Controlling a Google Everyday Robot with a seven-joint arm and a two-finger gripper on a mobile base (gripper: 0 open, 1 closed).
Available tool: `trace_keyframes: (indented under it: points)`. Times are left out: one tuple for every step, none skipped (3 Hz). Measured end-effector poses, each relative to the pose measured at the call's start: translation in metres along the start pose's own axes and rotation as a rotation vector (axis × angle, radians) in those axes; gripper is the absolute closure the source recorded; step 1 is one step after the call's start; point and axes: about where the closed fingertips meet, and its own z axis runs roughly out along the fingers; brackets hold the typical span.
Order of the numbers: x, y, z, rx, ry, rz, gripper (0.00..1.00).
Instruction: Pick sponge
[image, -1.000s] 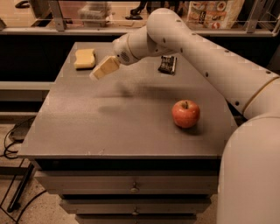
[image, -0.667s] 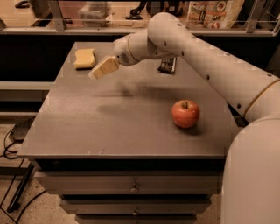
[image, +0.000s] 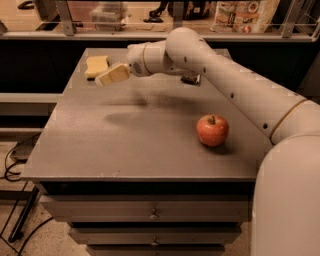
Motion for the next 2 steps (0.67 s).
trace_keyframes:
  points:
    - [-0.003, -0.008, 0.026, -0.005, 0.028, 0.004, 0.00]
    - [0.001, -0.012, 0.043, -0.014, 0.071, 0.001, 0.00]
